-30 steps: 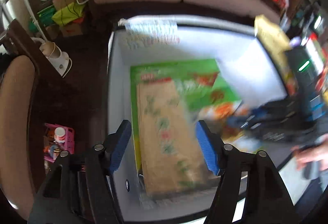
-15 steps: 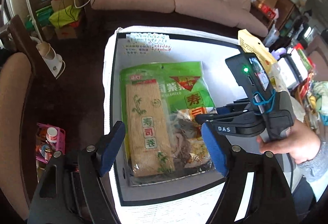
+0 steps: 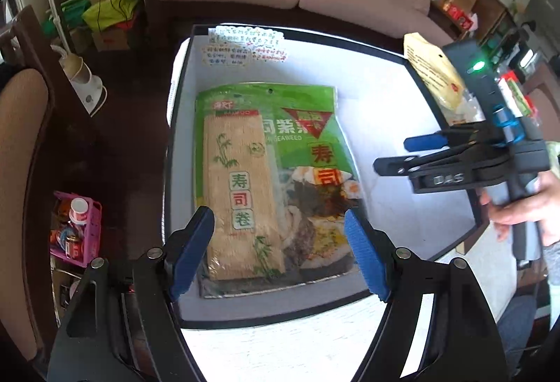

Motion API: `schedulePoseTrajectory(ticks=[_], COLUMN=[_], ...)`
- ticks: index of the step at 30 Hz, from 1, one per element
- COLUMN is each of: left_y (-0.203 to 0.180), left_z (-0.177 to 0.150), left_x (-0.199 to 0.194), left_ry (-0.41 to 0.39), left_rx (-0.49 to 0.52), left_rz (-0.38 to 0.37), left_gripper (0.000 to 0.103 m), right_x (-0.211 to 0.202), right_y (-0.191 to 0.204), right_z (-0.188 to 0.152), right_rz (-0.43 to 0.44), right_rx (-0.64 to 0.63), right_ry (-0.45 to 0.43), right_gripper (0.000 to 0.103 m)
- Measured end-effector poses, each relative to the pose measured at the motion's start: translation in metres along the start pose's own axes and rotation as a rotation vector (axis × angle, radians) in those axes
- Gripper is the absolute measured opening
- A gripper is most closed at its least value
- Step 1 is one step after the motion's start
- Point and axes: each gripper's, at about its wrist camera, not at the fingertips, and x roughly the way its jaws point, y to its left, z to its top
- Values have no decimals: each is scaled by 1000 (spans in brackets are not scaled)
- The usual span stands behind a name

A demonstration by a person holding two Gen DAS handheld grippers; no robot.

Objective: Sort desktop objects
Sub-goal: 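Lower the package into the box and open the right gripper, then withdraw the right tool from the box toward the TPE glove box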

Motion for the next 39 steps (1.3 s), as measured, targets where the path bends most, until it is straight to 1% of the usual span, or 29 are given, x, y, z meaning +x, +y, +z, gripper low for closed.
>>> schedulePoseTrajectory(ticks=[1, 3, 4, 5, 6, 7, 8, 11, 14, 17, 23, 31, 35, 39], left_y=[-3, -10, -15, -19, -24, -29, -34, -46, -59, -73, -97, -121, -134, -155], left_z=[-1, -4, -6, -8, -9, -11, -13, -18, -26, -35, -55, -83, -99, -115], left_x=[-2, -8, -10, -13, -16, -19, -22, -32, -44, -57, -86, -121, -137, -146], left_ry=[-4, -18, -27, -34, -41, -46, -51, -73, -92, -107, -146, -186, -215, -223], left_rx=[-2, -7, -8, -7, -5, -4, -4, -1, 5, 24, 23, -29, -74, -76], left_rz=[0, -1, 1, 3, 6, 10, 18, 46, 73, 111, 168, 177, 161, 167], left_gripper=[76, 86, 99, 103, 103, 103, 103, 103, 103, 103, 103, 103, 103, 103], right_x=[-9, -22, -29, -33, -37, -40, -45, -57, -73, -89, -126, -170, -184, -195], right_y=[-4, -3, -4, -2, -3, -4, -3, -4, -4, -6, -13, -27, -39, -53], right_z=[0, -4, -9, -14, -17, -20, -26, -40, -58, -75, -113, -166, -193, -218], right_rz=[13, 44, 63, 86, 105, 109, 107, 104, 127, 129, 110, 62, 71, 77], right_rx=[-4, -8, -10, -16, -26, -35, -44, -55, -44, -38, -30, -21, -2, 14], right_ry=[-13, -41, -52, -60, -61, -61, -68, -96, -134, -169, -230, -324, -345, -366], right_gripper=[71, 72, 75, 85, 96, 101, 103, 103, 103, 103, 103, 103, 103, 103])
